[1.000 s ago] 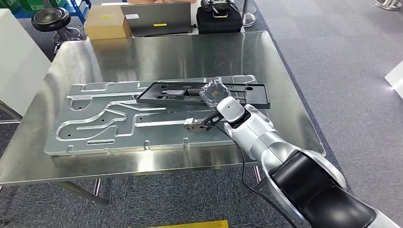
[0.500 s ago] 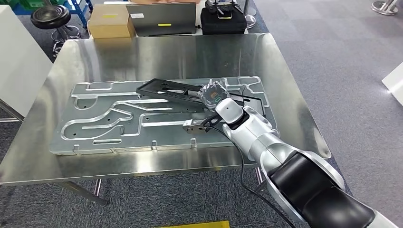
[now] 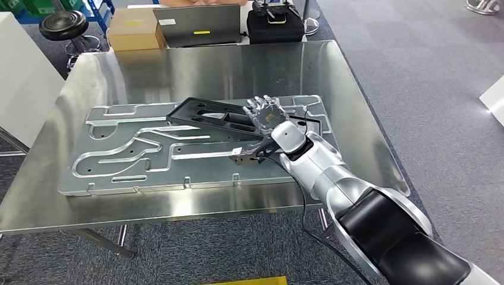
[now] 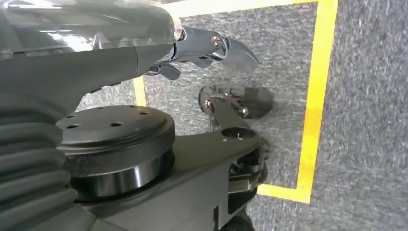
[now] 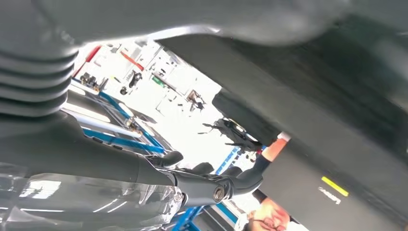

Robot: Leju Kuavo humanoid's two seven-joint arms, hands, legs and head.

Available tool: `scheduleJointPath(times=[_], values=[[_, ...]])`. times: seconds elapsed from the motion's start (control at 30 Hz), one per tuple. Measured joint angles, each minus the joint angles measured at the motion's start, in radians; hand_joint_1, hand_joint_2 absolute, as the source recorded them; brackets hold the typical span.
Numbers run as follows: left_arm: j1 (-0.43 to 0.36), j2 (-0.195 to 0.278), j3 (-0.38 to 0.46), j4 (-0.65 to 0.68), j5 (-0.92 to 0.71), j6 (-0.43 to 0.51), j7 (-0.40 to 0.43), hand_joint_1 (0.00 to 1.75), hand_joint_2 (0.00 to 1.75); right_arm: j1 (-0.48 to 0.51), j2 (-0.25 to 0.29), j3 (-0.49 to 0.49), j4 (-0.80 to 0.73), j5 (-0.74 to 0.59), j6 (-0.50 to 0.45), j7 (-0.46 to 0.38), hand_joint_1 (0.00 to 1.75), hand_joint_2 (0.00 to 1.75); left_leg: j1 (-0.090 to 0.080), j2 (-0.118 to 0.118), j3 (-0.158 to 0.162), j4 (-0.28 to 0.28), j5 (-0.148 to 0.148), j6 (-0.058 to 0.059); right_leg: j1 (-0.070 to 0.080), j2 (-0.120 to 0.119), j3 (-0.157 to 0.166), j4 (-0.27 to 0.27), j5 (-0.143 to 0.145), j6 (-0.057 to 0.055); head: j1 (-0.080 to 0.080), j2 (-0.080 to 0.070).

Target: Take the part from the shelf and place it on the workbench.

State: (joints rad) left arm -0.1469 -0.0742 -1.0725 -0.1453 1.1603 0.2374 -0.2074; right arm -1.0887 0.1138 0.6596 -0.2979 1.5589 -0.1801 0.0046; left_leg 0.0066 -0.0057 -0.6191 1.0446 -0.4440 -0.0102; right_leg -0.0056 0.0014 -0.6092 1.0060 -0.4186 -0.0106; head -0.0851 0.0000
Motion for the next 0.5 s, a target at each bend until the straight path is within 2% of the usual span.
scheduleJointPath(times=[0.03,0.1,0.13,0.17,0.2,0.27,0.33,0.43,0.47,0.5], values=[[-0.001,0.000,0.000,0.000,0.001,0.005,0.011,0.00,0.00,0.000,0.002,0.000,0.000,0.001,0.000,0.001,0.00,0.00,0.001,0.000,-0.018,0.042,-0.026,-0.004,-0.003,-0.001,0.002,-0.004,0.002,-0.005,0.000,0.000],[-0.001,0.000,0.000,0.000,0.004,0.017,0.040,0.00,0.00,0.001,0.005,0.000,0.000,0.003,0.000,0.002,0.00,0.00,0.004,0.000,-0.073,0.170,-0.092,-0.011,-0.002,-0.002,0.002,-0.003,0.004,-0.009,0.000,0.000],[0.000,0.000,0.000,0.000,0.005,0.024,0.053,0.00,0.00,0.003,0.005,0.000,0.001,0.005,0.001,0.004,0.00,0.00,0.005,0.000,-0.097,0.223,-0.112,-0.014,-0.002,-0.003,0.001,-0.002,0.005,-0.010,0.000,0.000],[0.000,0.000,0.000,0.000,0.006,0.030,0.062,0.00,0.00,0.005,0.006,0.000,0.001,0.006,0.002,0.008,0.00,0.00,0.007,0.001,-0.106,0.247,-0.114,-0.017,-0.002,-0.003,-0.001,0.001,0.006,-0.010,0.000,0.000],[0.000,0.000,0.000,0.000,0.006,0.034,0.068,0.00,0.00,0.006,0.006,-0.001,0.001,0.007,0.002,0.013,0.00,0.00,0.008,0.001,-0.096,0.232,-0.098,-0.018,-0.002,-0.003,-0.002,0.004,0.005,-0.010,0.000,0.000],[-0.003,0.001,-0.001,0.000,0.007,0.037,0.071,0.00,0.00,0.005,0.007,-0.003,0.001,0.008,0.002,0.024,0.00,0.00,0.012,0.001,-0.032,0.109,-0.037,-0.019,-0.003,-0.003,-0.006,0.012,0.003,-0.006,0.000,0.000],[-0.006,0.001,-0.001,0.000,0.010,0.035,0.072,0.00,0.00,0.001,0.008,-0.005,0.001,0.008,0.002,0.032,0.00,0.00,0.011,-0.001,0.018,0.008,-0.002,-0.011,0.000,-0.001,-0.013,0.021,0.003,0.004,0.000,0.000],[-0.008,0.001,-0.001,0.000,0.013,0.034,0.074,0.00,0.00,-0.002,0.010,-0.007,0.000,0.009,0.002,0.035,0.00,0.00,0.006,-0.002,0.020,-0.010,0.010,0.010,0.002,0.001,-0.021,0.021,0.013,0.025,0.000,0.000],[-0.009,0.000,-0.001,0.000,0.013,0.034,0.074,0.00,0.00,-0.002,0.011,-0.007,0.000,0.009,0.002,0.035,0.00,0.00,0.007,-0.001,0.017,-0.014,0.017,0.018,0.000,0.001,-0.024,0.024,0.008,0.031,0.000,0.000],[-0.010,0.000,-0.001,0.000,0.013,0.034,0.074,0.00,0.00,-0.002,0.011,-0.008,0.000,0.009,0.002,0.036,0.00,0.00,0.007,0.000,0.012,-0.017,0.024,0.027,-0.002,0.000,-0.031,0.041,-0.012,0.036,0.000,0.000]])
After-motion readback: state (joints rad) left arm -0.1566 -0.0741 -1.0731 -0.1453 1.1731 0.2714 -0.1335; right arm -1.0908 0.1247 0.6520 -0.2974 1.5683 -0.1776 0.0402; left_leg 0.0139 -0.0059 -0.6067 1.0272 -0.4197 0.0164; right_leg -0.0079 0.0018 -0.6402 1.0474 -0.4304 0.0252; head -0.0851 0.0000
